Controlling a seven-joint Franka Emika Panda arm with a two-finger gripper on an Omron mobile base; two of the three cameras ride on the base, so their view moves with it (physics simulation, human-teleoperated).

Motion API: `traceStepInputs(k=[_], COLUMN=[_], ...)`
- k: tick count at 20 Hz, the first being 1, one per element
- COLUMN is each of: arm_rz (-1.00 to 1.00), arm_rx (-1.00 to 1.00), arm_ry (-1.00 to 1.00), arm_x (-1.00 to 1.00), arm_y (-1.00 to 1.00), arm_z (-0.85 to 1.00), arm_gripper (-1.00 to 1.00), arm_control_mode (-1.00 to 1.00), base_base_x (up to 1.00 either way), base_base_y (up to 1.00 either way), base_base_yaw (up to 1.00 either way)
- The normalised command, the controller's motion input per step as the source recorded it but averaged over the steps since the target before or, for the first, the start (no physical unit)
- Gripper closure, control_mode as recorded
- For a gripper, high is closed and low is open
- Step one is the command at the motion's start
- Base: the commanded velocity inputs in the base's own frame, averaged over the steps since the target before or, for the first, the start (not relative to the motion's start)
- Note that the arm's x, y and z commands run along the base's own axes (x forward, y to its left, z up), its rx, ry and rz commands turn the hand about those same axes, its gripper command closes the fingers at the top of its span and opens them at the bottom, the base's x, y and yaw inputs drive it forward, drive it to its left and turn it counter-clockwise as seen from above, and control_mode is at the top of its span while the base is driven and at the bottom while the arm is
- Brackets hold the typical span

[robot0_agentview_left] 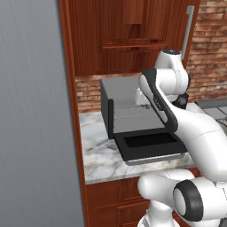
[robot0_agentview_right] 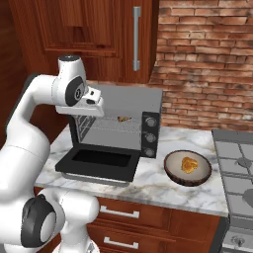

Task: Pick up the heated bread from the toaster oven and place it in the bowl. Then move the bread bowl to the dining counter.

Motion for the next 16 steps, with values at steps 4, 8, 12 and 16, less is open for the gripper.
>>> traceStepInputs(k=[4,8,12,16], arm_rz=[0.0,0.0,0.0,0.0], arm_rx=[0.0,0.0,-0.02,0.0], arm_ry=[0.0,-0.02,-0.2,-0.24], arm_x=[0.0,-0.13,-0.19,-0.18], arm_y=[0.0,0.0,-0.02,0.0], arm_z=[0.0,-0.04,-0.19,-0.21], arm_gripper=[-1.0,-1.0,-1.0,-1.0], arm_control_mode=[-1.0,-1.0,-1.0,-1.0], base_base_x=[0.0,0.0,0.0,0.0], base_base_y=[0.0,0.0,0.0,0.0], base_base_yaw=[0.0,0.0,0.0,0.0])
